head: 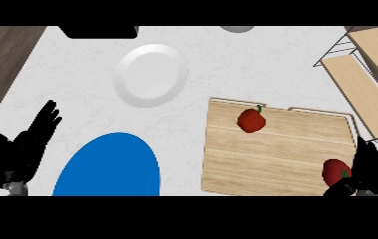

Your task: Pick the tomato from the tray and place it in the tiered shelf

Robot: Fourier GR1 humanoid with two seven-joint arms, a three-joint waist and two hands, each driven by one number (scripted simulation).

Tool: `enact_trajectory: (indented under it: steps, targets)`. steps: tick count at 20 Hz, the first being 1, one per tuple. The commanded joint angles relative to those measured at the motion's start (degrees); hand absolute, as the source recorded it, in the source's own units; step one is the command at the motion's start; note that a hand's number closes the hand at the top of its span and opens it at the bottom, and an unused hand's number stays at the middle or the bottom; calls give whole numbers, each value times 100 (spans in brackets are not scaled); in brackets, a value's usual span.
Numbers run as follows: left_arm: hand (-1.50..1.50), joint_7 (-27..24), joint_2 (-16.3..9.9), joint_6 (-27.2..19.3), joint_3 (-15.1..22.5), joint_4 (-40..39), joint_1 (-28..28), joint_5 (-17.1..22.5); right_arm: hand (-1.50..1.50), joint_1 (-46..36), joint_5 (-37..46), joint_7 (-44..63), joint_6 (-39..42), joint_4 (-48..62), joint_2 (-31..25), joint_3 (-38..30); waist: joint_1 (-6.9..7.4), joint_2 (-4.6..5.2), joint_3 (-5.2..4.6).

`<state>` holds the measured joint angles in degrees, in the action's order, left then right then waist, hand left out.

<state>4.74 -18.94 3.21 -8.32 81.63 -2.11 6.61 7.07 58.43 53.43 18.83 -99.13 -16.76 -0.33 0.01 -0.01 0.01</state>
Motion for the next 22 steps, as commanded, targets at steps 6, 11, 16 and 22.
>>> enact_trajectory:
  steps: [6, 11, 16, 22]
  targets:
    - [0, 24, 94, 198, -216, 124, -127, -81, 150, 162, -156, -420, -190, 237, 184, -434, 1, -4, 0]
    - [0, 23, 124, 215, -253, -102, 159, -110, 150, 256, 295, -572, -219, 306, 85, -105, -5, -3, -1]
    - [0, 396, 179, 120, -172, 255, 128, -222, 150, 138, 650, -923, -699, 653, -117, -143, 10, -4, 2]
    - [0, -45, 390, 57, -166, -95, 95, -409, 150, -119, 879, -336, -164, -598, 12, 10, -7, -3, -3]
